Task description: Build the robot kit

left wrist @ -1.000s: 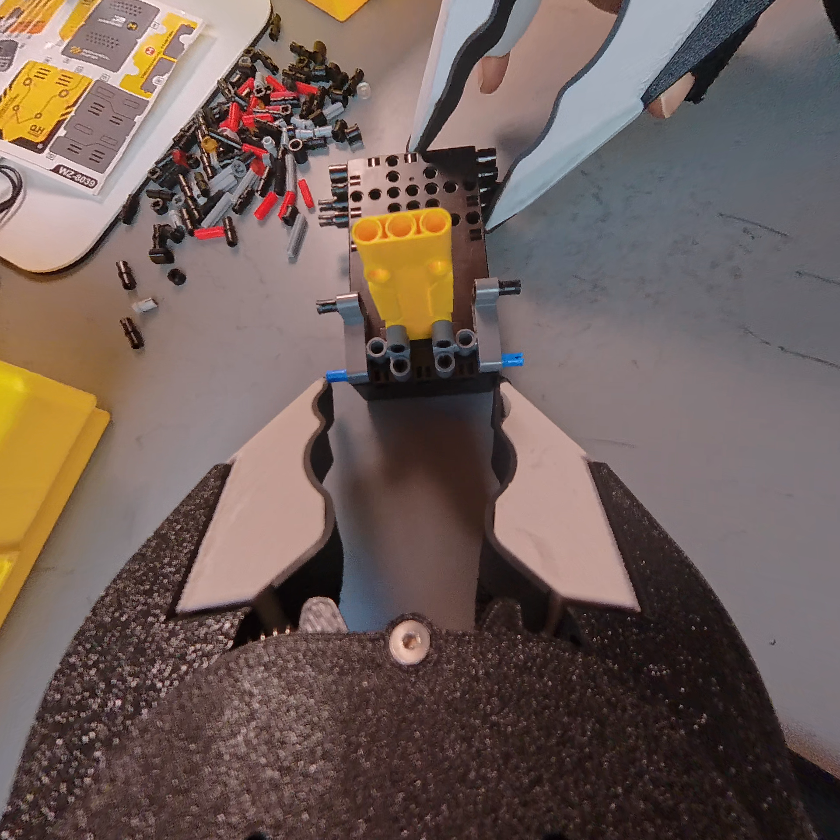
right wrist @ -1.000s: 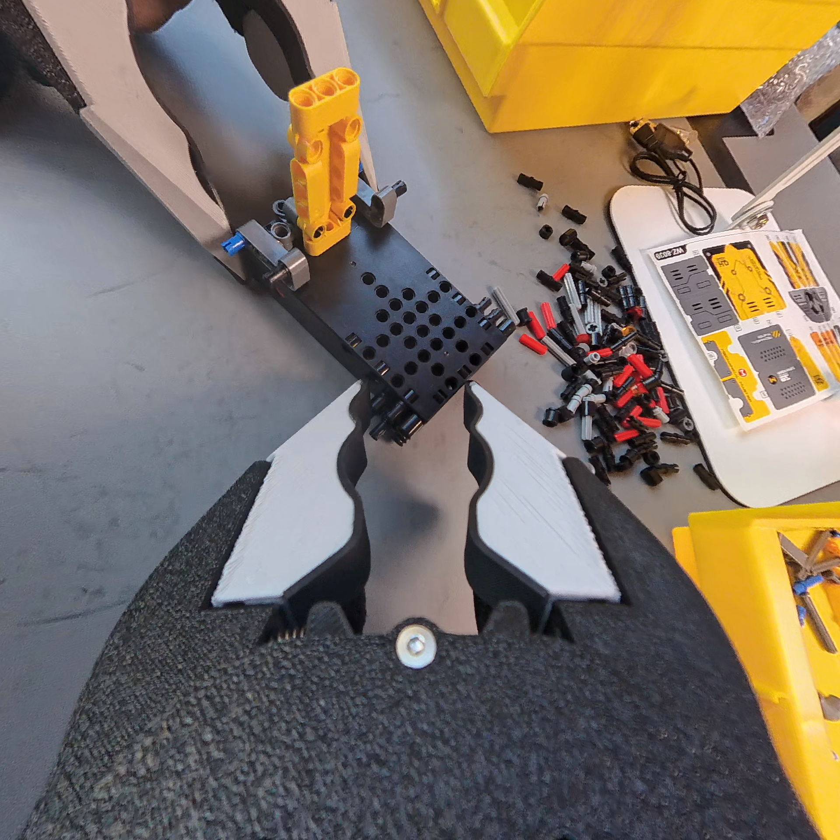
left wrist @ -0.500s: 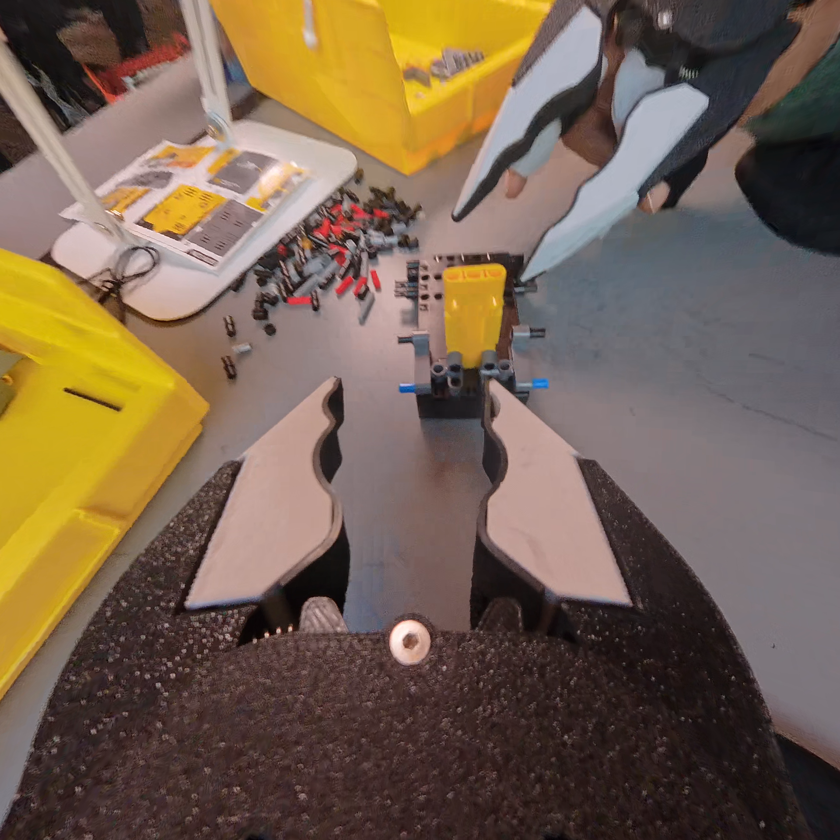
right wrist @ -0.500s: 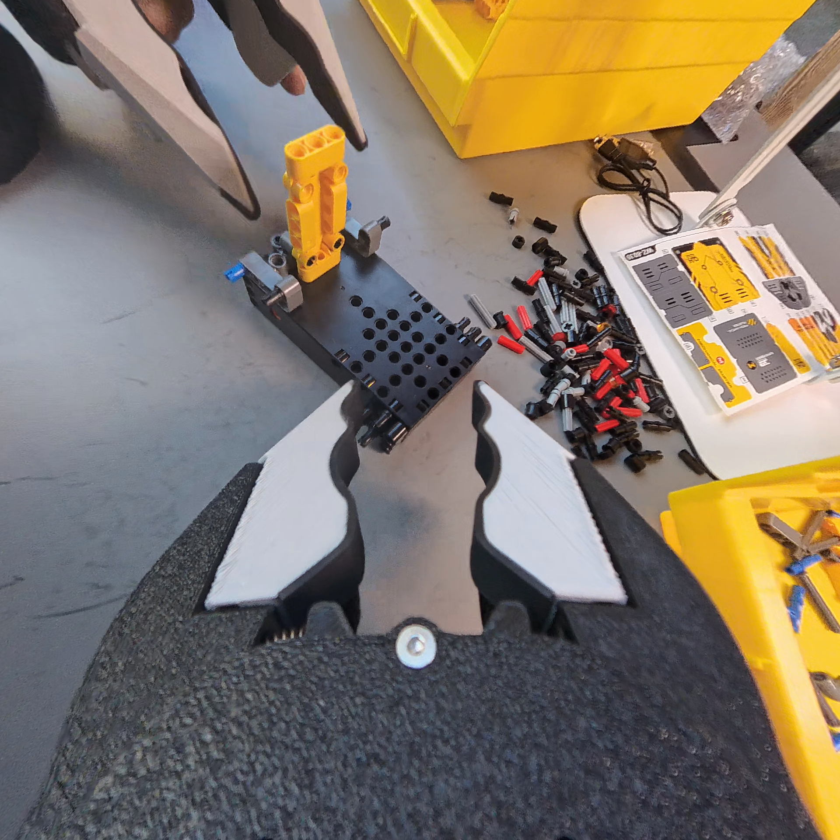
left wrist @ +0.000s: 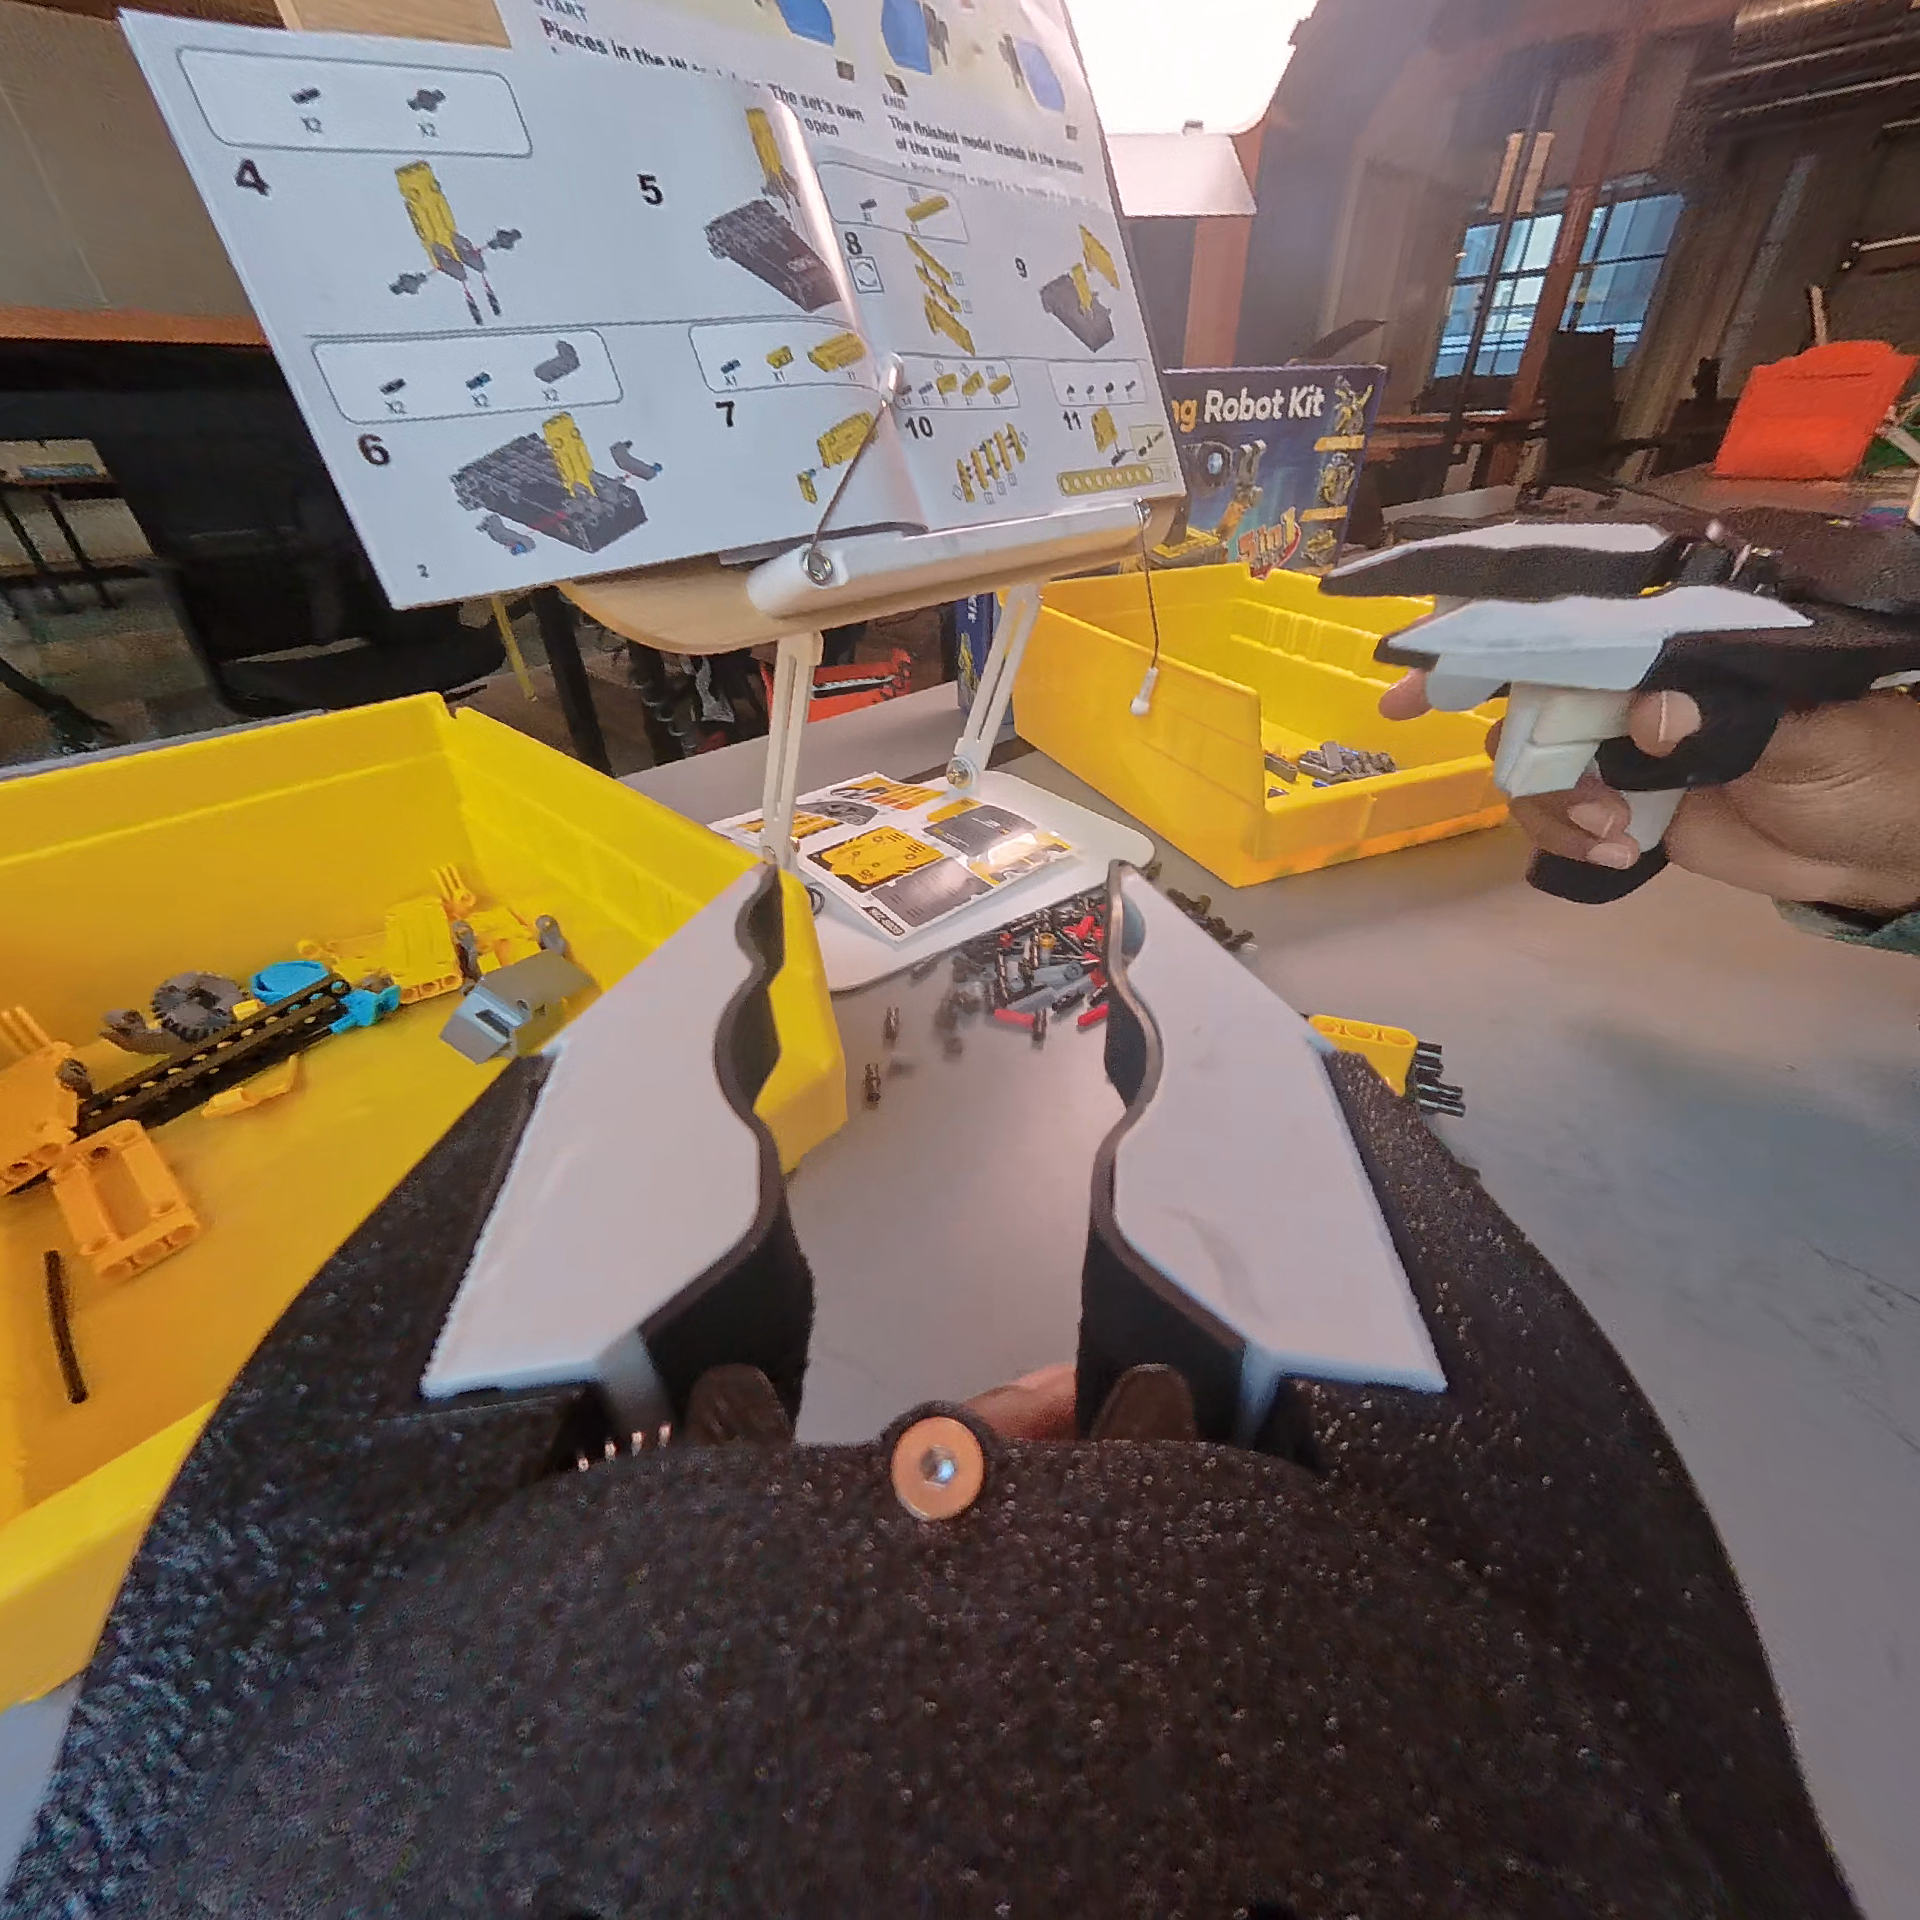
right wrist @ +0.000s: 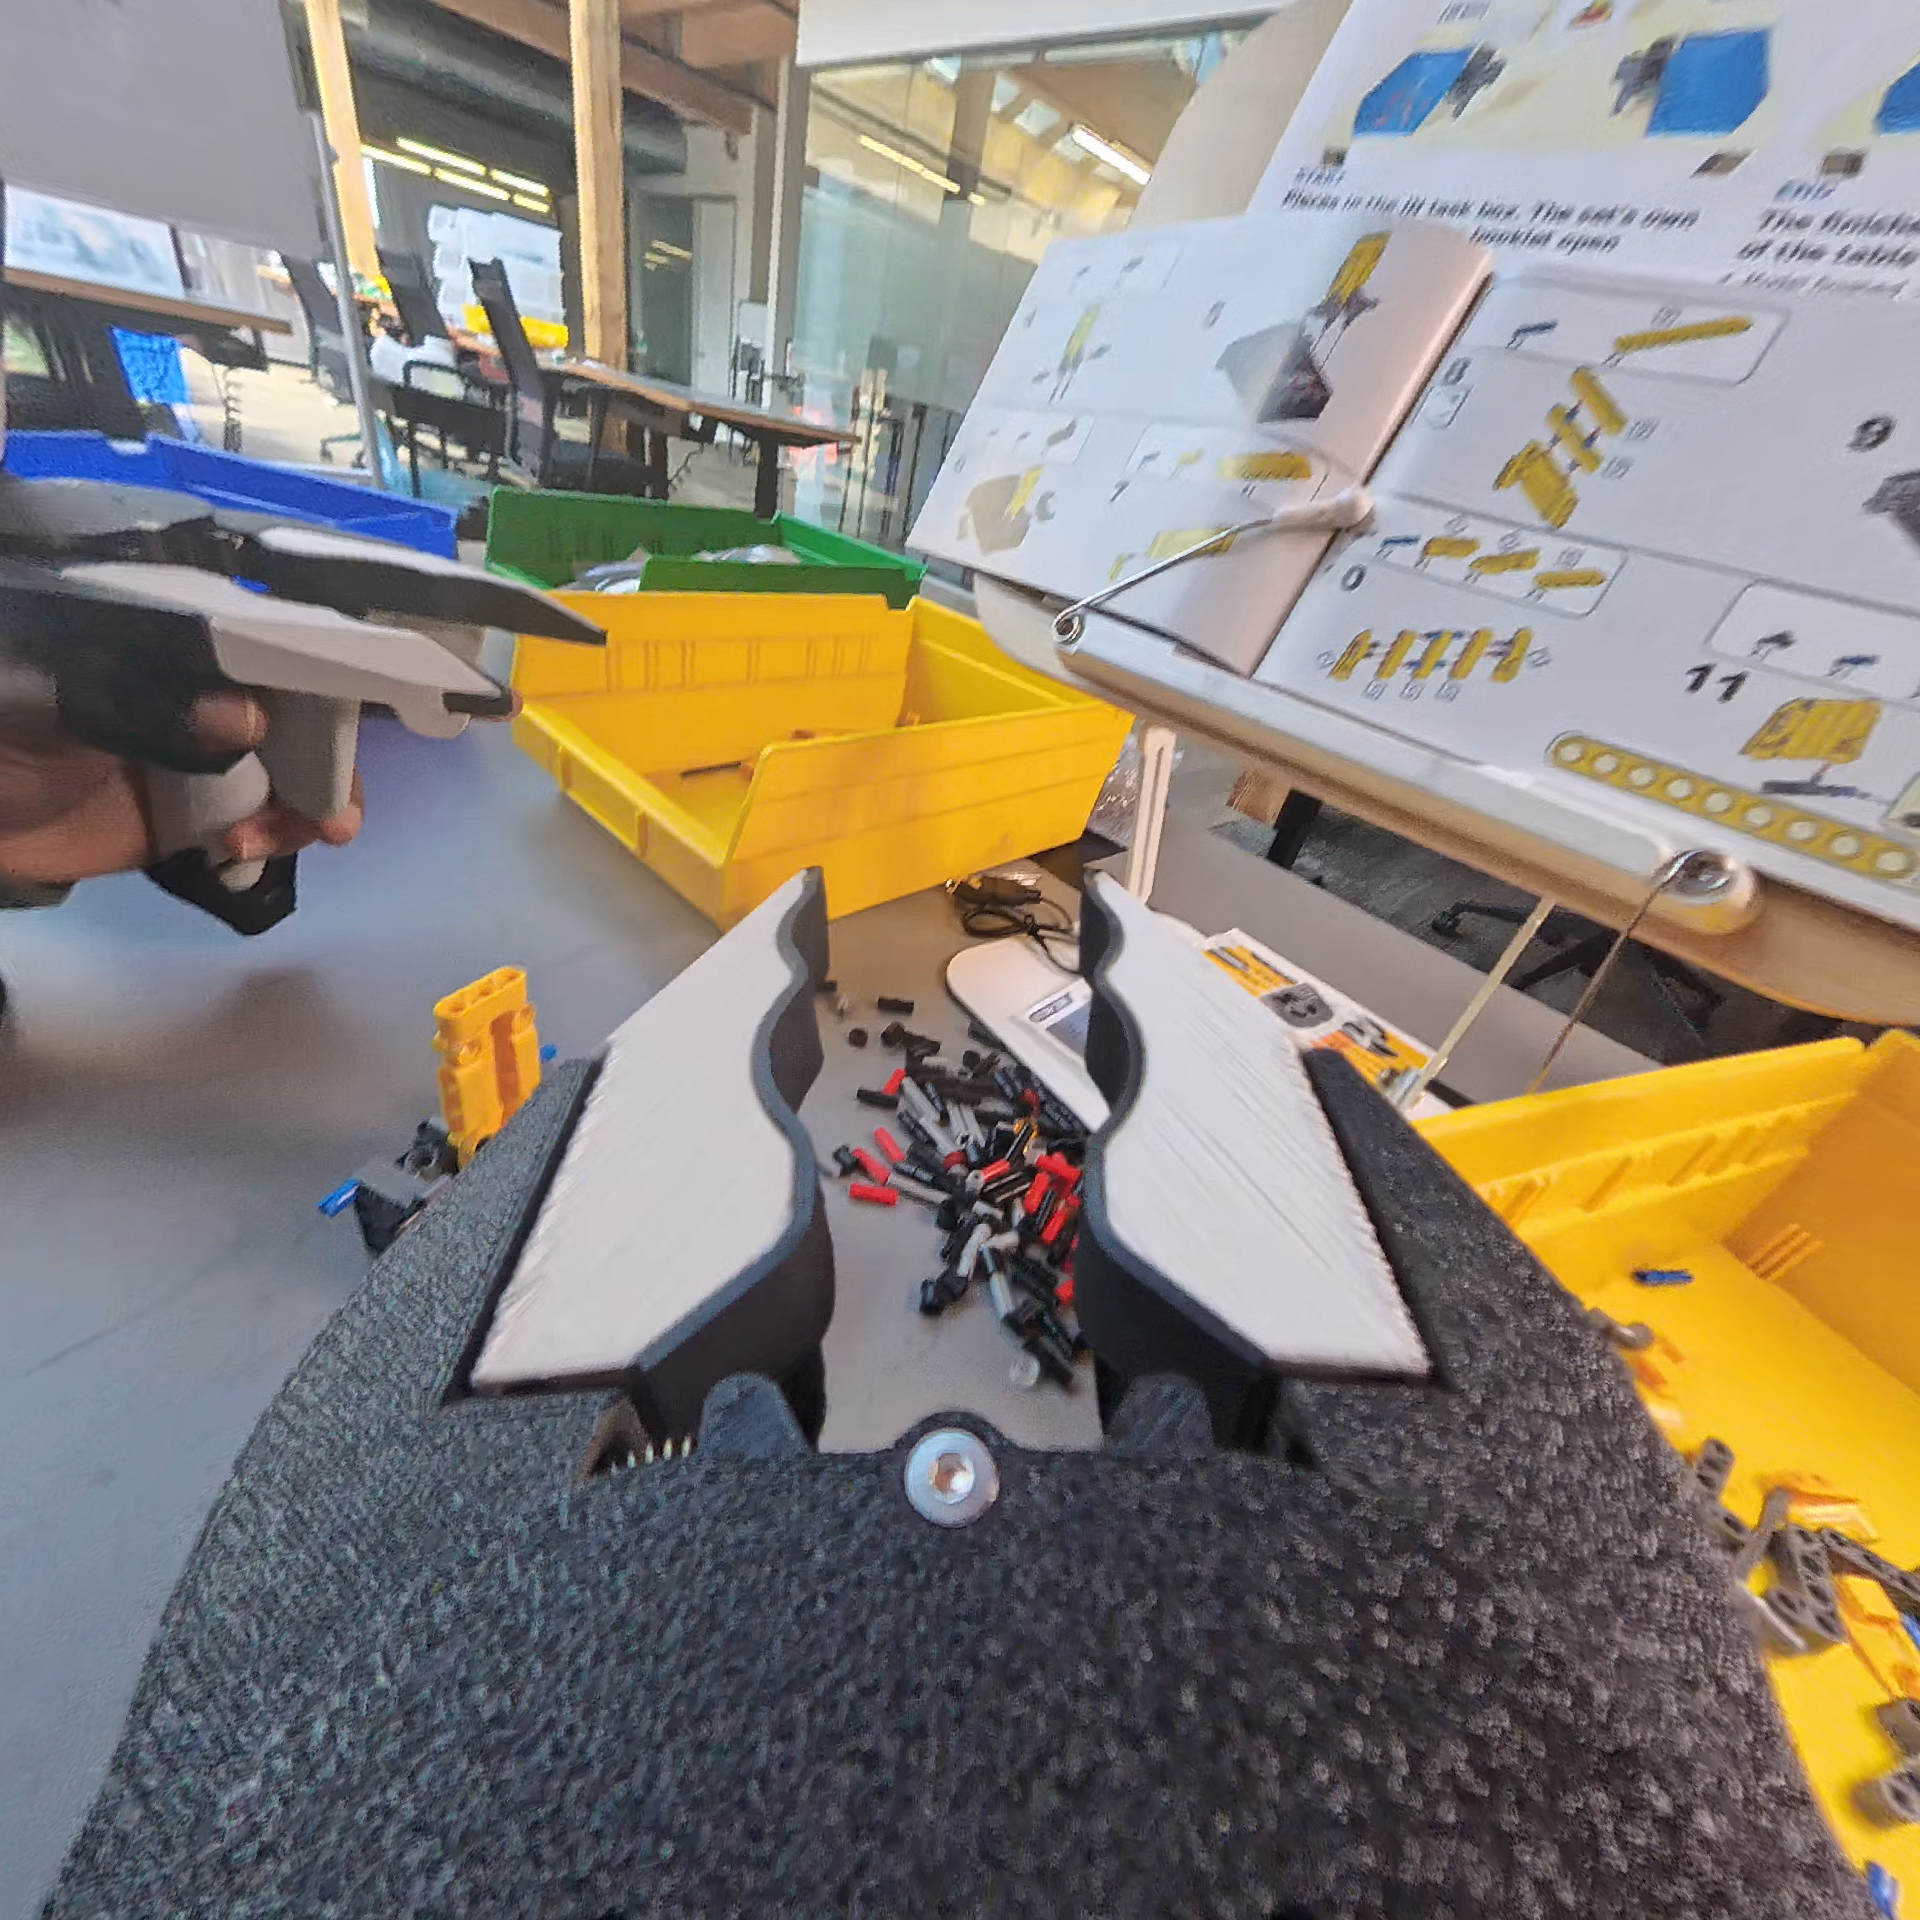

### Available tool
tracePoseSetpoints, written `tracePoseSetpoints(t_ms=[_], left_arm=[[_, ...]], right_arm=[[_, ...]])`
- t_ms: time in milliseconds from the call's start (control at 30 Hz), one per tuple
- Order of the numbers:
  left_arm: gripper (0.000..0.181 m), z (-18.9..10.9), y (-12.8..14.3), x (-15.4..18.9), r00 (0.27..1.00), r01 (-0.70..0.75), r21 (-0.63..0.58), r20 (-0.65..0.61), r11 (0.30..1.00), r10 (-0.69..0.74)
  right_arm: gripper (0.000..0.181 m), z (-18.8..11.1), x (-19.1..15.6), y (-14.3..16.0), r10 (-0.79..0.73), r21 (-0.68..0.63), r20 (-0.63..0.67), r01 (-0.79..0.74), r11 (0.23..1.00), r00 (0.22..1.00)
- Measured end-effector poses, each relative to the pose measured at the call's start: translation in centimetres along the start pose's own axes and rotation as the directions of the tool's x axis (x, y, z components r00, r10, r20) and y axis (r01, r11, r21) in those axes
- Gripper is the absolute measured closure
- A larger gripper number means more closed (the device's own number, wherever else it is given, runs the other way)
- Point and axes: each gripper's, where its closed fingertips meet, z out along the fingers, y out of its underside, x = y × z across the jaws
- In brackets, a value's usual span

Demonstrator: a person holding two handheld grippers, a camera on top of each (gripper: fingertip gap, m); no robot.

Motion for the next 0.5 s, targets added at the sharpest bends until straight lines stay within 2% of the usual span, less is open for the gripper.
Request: tracePoseSetpoints(t_ms=[200,333,500], left_arm=[[0.132,1.2,-3.0,-2.3,0.989,-0.04,0.082,0.147,0.996,0.028],[0.148,2.8,-5.7,-4.1,0.977,-0.082,0.125,0.207,0.989,0.055],[0.152,7.3,-8.9,-4.7,0.983,-0.061,0.137,0.18,0.989,0.036]], right_arm=[[0.181,1.7,3.5,-5.8,-0.033,0.164,-0.124,0.053,0.985,0.992],[0.179,4.7,6.1,-7.8,-0.004,0.163,-0.175,0.033,0.986,0.985],[0.165,7.9,8.1,-8.0,0.073,0.157,-0.185,-0.044,0.987,0.98]])
